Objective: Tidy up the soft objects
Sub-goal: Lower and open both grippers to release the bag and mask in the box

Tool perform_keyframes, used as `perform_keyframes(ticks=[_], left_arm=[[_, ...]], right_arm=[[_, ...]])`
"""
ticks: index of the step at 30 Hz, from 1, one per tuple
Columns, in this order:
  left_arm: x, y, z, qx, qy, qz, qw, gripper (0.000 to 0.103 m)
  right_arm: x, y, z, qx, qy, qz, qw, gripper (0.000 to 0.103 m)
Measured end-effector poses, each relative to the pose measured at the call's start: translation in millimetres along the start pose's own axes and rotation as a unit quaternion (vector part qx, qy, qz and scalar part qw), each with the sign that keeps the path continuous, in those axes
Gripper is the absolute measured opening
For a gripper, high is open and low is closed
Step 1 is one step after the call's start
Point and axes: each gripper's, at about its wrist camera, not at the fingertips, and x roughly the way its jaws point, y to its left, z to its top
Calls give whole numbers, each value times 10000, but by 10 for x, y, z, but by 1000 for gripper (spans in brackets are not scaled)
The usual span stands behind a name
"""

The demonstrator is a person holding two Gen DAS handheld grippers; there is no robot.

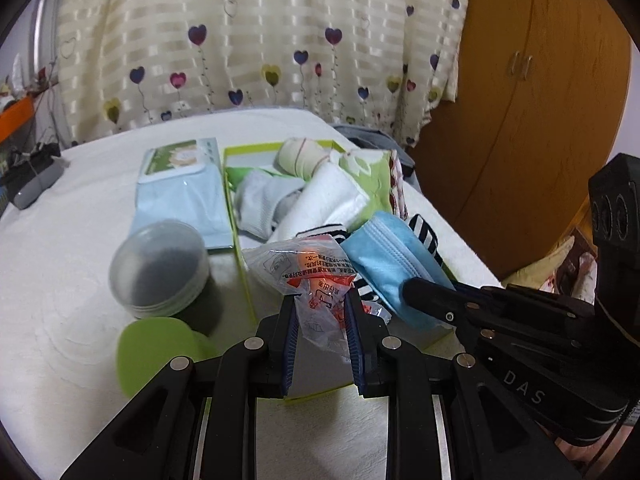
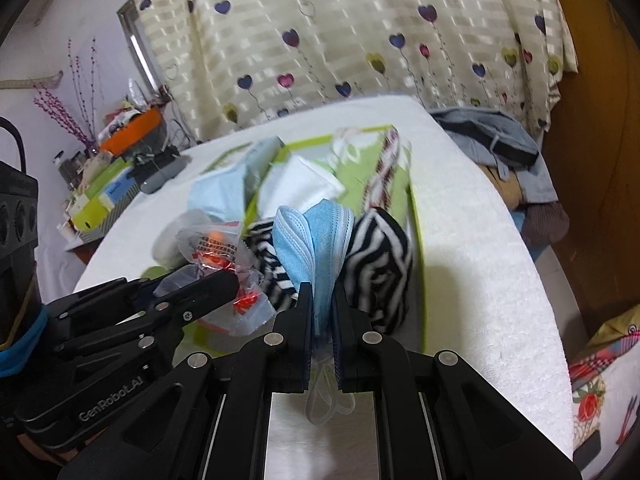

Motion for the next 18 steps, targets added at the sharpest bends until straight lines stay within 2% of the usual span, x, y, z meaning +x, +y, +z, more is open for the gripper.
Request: perform_keyframes(ticks=[5, 13, 16, 18], left_arm=[[165, -26, 8, -2, 195, -62, 9998, 21], [395, -39, 58, -38, 386, 41, 9992, 21], [387, -52, 59, -28, 367, 36, 9993, 22], [364, -41, 49, -66, 365, 18, 9993, 24]], right_arm=[[78, -92, 16, 4, 83, -10, 10000, 9], [224, -159, 130, -58, 134, -3, 9999, 9], [251, -206, 147, 29, 160, 27, 9999, 13], [213, -196, 135, 10, 131, 36, 9999, 20]])
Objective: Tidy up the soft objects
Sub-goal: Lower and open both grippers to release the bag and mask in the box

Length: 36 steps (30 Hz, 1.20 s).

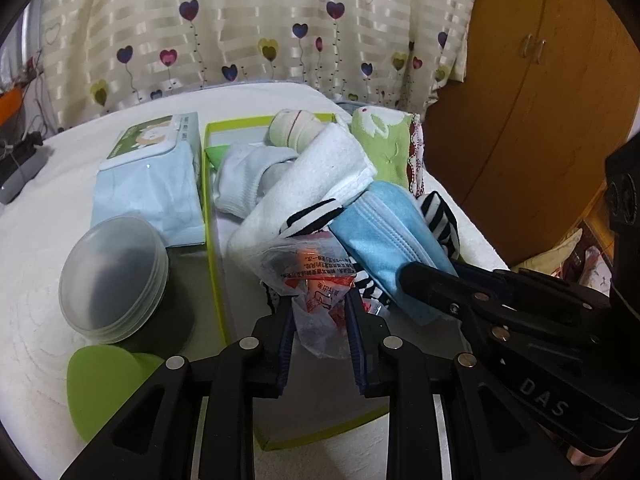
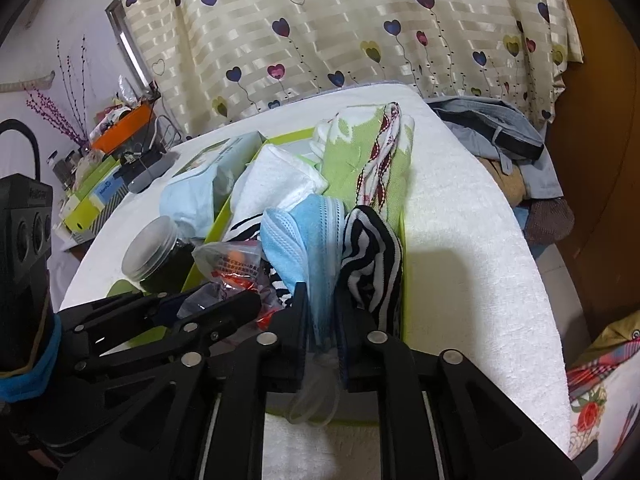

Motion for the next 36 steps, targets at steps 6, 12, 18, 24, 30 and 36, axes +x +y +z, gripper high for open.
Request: perform_keyframes(ticks=[6, 12, 18, 24, 30, 36], left_arm=[[-158, -1, -41, -35, -126, 98, 9999, 29], [-320, 1, -49, -35, -374, 231, 9990, 34], [-433, 18, -55, -149, -554, 462, 9973, 34], [-510, 9, -54, -141, -630, 391, 9971, 34], [-557, -6, -87, -106, -604, 322, 9976, 34], [-630, -23, -149, -80, -638, 301, 9975, 34]], right_arm=[[-171, 78, -65, -187, -136, -272, 9994, 38], [-346, 159, -74, -307, -359, -451, 9979, 42], [-469, 188, -59, -174, -662, -907, 9935, 42], [-500, 298, -59, -256, -704, -916, 9930, 42], [-532, 306, -88, -270, -659, -894, 9935, 42], [-589, 362, -134, -320, -687, -854, 9935, 42]])
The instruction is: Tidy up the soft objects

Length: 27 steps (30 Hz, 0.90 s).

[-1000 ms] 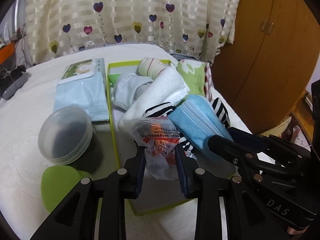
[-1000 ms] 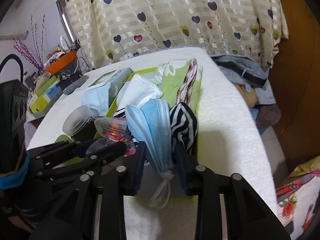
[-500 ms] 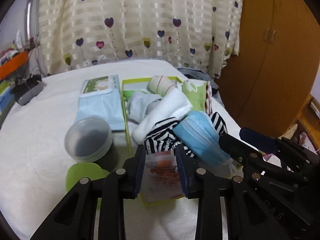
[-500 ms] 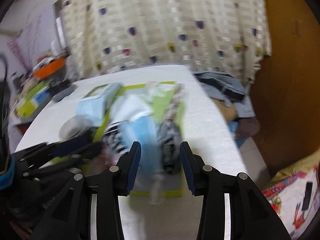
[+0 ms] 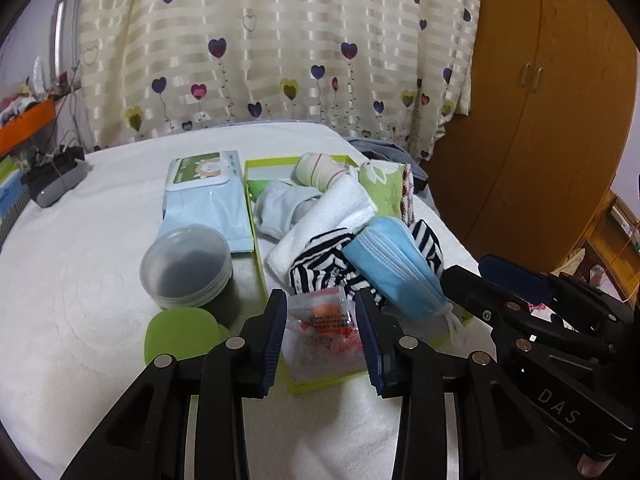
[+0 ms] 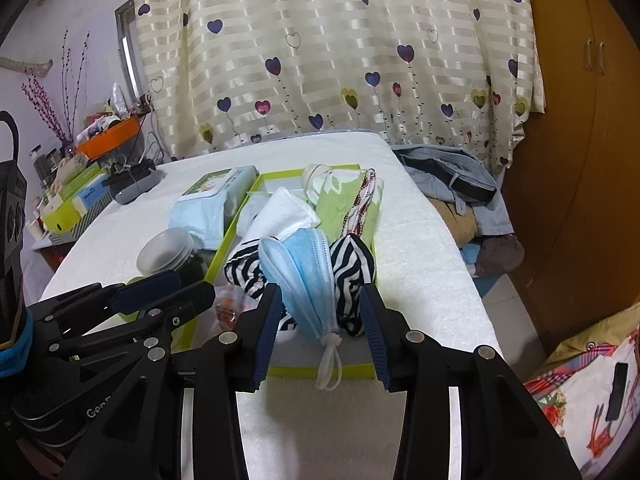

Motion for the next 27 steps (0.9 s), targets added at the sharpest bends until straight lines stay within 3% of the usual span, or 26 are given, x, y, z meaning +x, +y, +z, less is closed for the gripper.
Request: perform_keyframes(ticks=[9, 13, 15, 16, 18, 20, 27], left_arm=[[-214, 50, -323, 71, 87, 38, 9999, 34], [-248, 69, -482, 119, 161, 69, 9998, 34], [-224, 100, -527, 80, 265, 88, 9996, 34], [-222, 114, -542, 74, 285, 93, 9995, 34], [-243, 132, -540, 54, 260, 133, 9996, 34], [-269, 149, -524, 42, 214, 115, 9997, 34], [-215, 163, -578, 11, 268, 112, 9996, 34]], right_arm=[[-146, 149, -280, -266, 101, 98, 9995, 42], [-61, 149, -553, -242, 482, 91, 9985, 42], [171, 151, -734, -276, 1027, 45, 9943, 45], [153, 203, -770, -554, 682, -56, 9961, 47], [184, 246, -749, -578, 838, -189, 9946, 47], [172, 234, -689, -341, 849, 155, 9957, 47], [150, 263, -665, -423, 708, 1, 9966, 47]])
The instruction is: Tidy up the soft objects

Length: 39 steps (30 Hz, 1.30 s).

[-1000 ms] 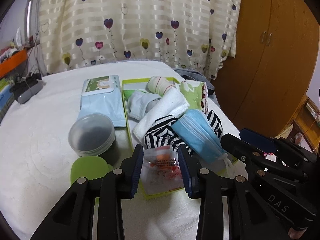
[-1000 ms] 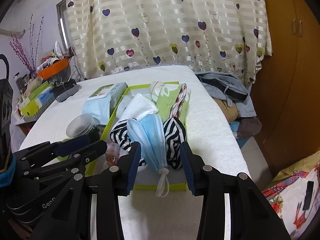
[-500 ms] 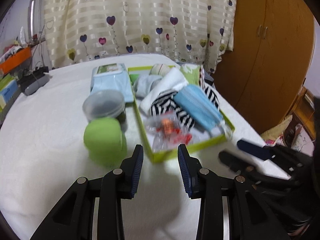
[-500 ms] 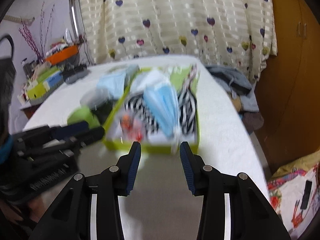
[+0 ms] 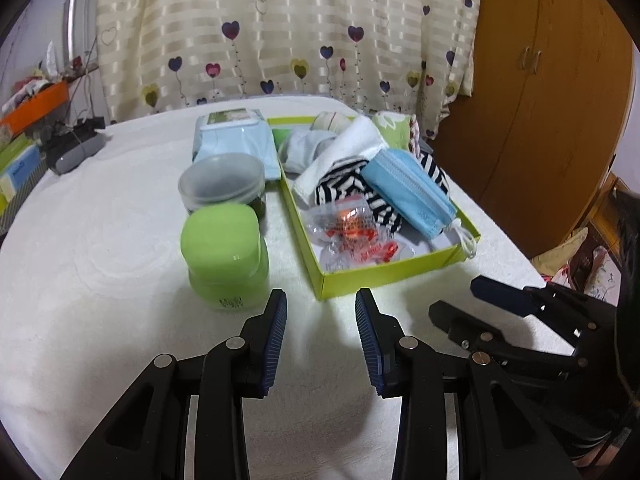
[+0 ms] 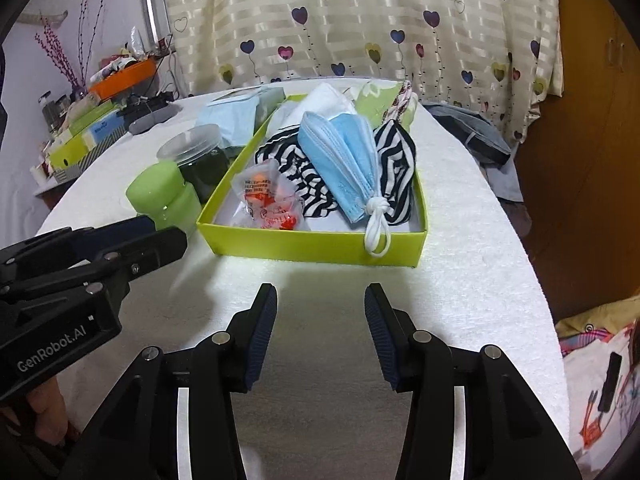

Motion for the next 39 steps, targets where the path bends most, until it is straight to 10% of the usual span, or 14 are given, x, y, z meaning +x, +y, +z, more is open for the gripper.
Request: perform_keyframes(ticks=[19, 28, 31, 34, 37, 39], left_arm=[[242, -44, -157, 101, 431, 129, 9989, 36], [-189, -86, 76, 215, -339, 249, 9989, 46], [-11, -8, 113, -88, 334, 16, 9994, 46], [-228, -56, 79, 247, -402, -75, 9989, 47], [-47, 58, 92, -175, 125, -15, 9998, 47], [-139, -26, 71, 132, -197, -19, 9997, 47]], right_arm=[[-102, -54, -32, 43, -9, -1, 10000, 47], [-436, 57, 122, -24, -413, 39, 9991, 47], [-400, 63, 181, -118, -428, -134, 9989, 48], [-424, -42, 144, 202, -341, 77, 9992, 48], [-398, -73, 131, 201, -305, -50, 9993, 48], [-422, -113, 129, 300, -361, -39, 9989, 48]])
